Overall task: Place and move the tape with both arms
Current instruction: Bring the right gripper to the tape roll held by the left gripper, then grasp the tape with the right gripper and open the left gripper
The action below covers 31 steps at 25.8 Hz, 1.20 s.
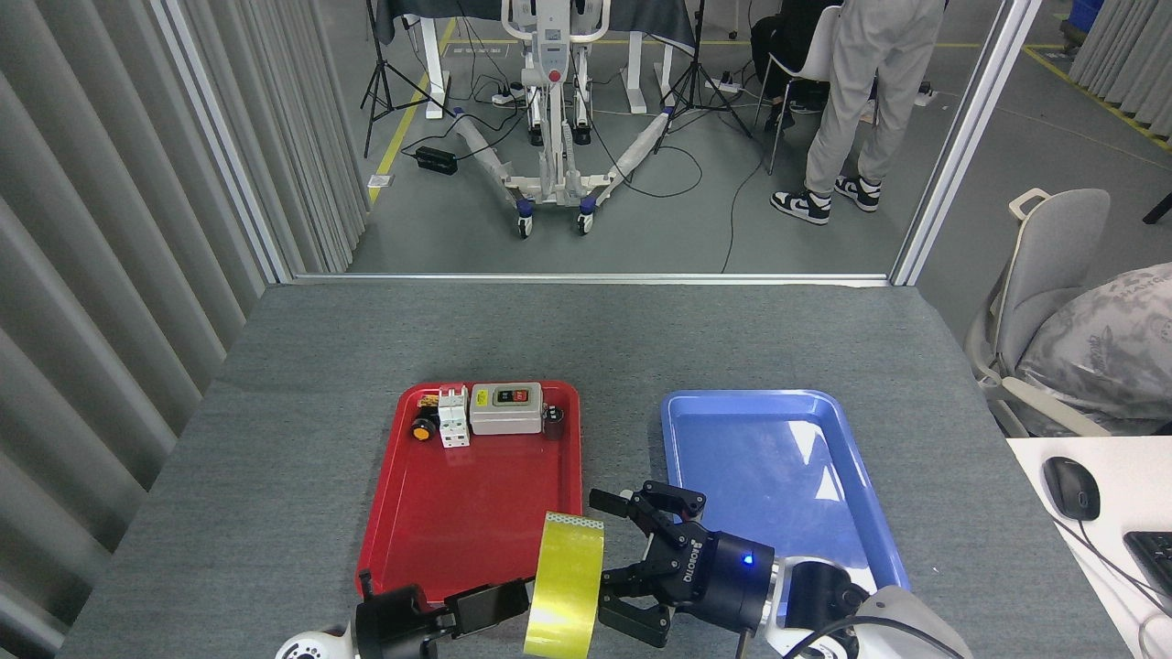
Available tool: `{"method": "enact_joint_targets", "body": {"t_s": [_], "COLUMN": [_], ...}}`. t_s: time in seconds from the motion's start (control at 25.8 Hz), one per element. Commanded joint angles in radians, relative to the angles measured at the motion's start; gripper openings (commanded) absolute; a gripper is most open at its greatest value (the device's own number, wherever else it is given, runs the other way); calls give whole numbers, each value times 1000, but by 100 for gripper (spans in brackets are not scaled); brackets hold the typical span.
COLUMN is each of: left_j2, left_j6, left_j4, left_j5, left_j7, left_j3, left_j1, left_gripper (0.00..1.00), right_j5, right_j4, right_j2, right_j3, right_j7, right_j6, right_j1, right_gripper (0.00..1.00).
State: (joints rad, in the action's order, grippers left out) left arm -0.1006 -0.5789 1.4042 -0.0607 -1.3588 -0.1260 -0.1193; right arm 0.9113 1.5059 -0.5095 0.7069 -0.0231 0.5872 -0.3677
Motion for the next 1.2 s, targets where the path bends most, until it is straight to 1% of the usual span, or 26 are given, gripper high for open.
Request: {"method": "enact_joint_targets", "body": {"t_s": [0.0,0.08,0.23,0.39,0.46,0.58,0.74,1.05,1.16], "left_j2": [-1,-1,-2,-2,-2,-1,-1,-1,1], "left_j6": [2,2,2,1,-1,-1,-2,-2,-4], "left_j4": [1,-2,-22,-31,-33,-36,-45,-48,-51], "left_j5": [62,62,62,62,62,62,62,62,62], "left_j7": [-48,-51,-56,-56,-56,-56,-56,-54,-54], "left_j3": [-1,-3,-4,-8,-8,-9,-9,-11,-12], "left_j1": [-2,-5,-11,-13,-16,-19,-23,-26,-26], "left_gripper": [1,1,1,1,1,1,1,1,1], "right_j5": [1,1,1,1,1,1,0,0,-2], "right_j4": [-20,-23,-23,-21,-23,-21,-21,-21,-18], "right_j2": [17,22,34,48,48,43,40,36,32], "right_j3": [0,0,2,2,2,2,2,2,2], "right_j7": [-6,-32,-37,-41,-41,-41,-41,-41,-41], "right_j6": [8,10,29,36,37,46,74,77,79], "right_j1": [-4,-17,-20,-20,-20,-19,-19,-10,-7], "right_gripper": [69,65,64,58,55,53,43,39,32]}}
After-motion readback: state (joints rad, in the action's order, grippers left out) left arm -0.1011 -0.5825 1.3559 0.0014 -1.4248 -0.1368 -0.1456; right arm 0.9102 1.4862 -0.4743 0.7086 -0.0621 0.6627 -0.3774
